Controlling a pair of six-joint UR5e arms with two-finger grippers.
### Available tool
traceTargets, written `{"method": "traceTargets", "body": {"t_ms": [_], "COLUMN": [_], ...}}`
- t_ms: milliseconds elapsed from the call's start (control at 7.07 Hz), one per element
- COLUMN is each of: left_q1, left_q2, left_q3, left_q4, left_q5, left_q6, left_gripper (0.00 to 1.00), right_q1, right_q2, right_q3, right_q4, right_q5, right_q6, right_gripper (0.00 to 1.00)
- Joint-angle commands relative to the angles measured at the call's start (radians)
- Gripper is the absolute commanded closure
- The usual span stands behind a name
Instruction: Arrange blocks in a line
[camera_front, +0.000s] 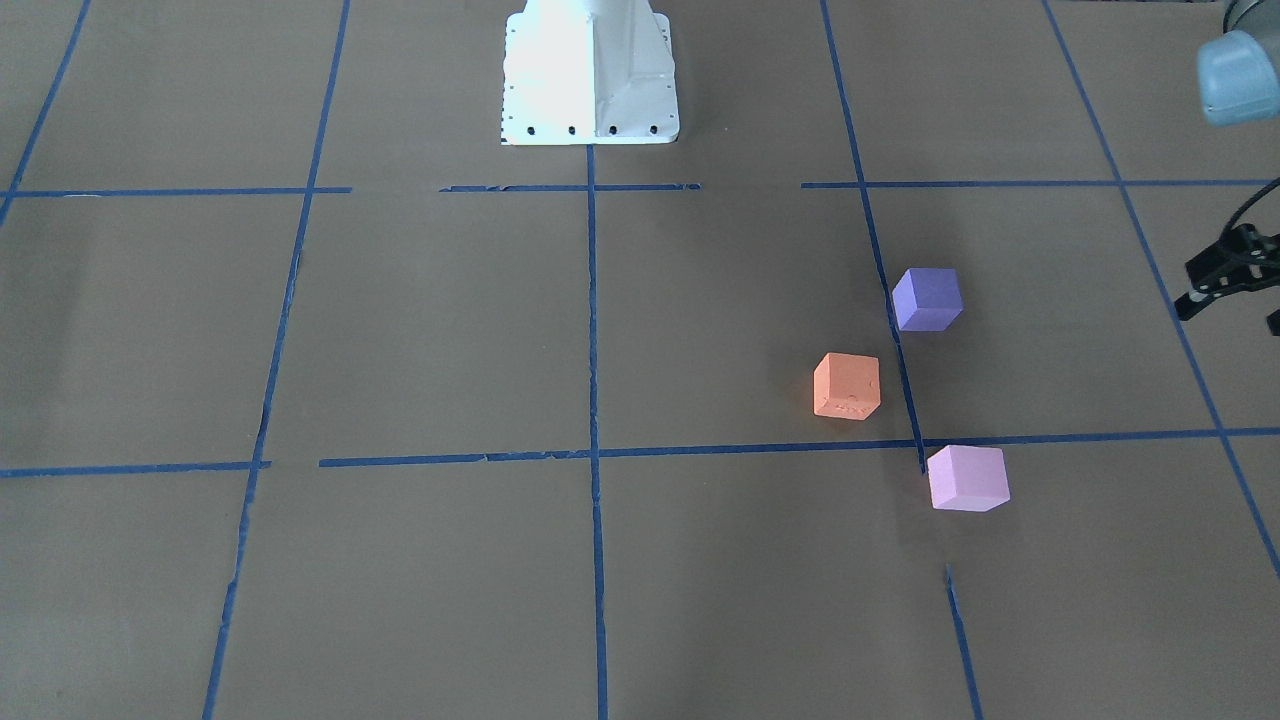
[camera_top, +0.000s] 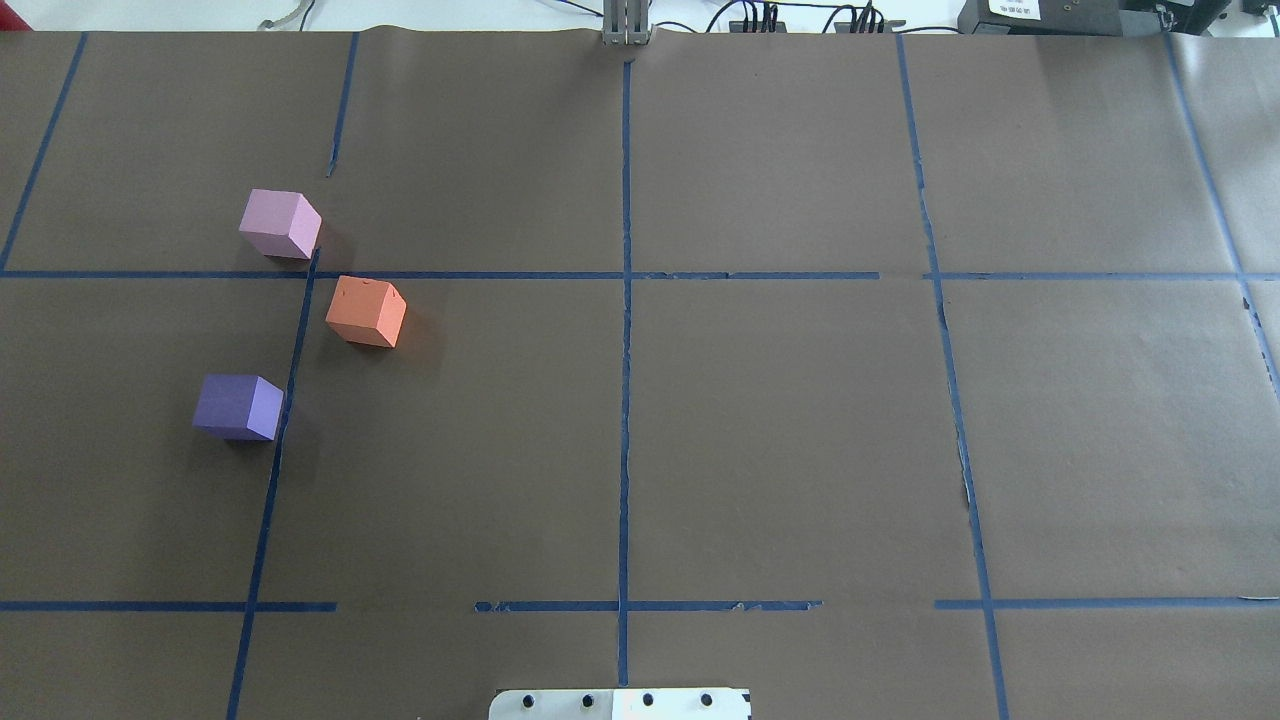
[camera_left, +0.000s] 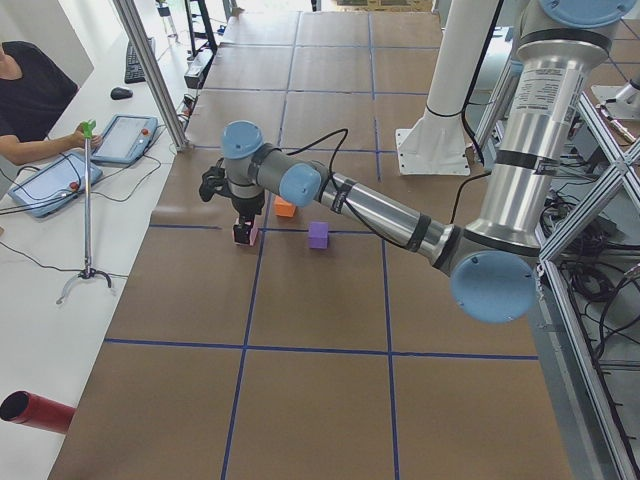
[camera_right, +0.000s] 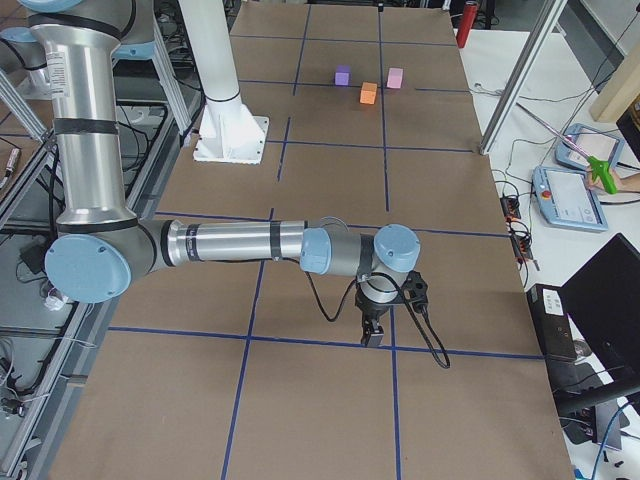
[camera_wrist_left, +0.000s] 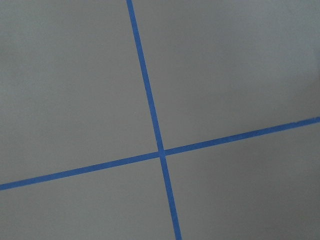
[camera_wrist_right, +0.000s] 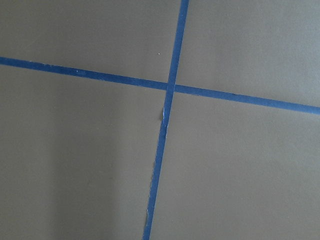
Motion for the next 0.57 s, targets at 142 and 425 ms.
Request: {"method": "traceTargets", "body": {"t_ms": [142, 425], "left_q1": [0.212, 0.308], "left_q2": [-0.152, -0.180], "left_q3": [0.008, 0.046], "left_q4": [0.002, -0.012], "left_q5": [0.076, 0.103], "left_q6": [-0.144, -0.203], "left_gripper": [0.00, 0.00], "right_q1": [0.000, 0.000], "right_q2": [0.000, 0.000], "right_q3": [0.000, 0.001], "right_q4": [0.000, 0.000], "right_q5": [0.000, 0.000], "right_q6": [0.000, 0.000], "right_gripper": [0.00, 0.00]}}
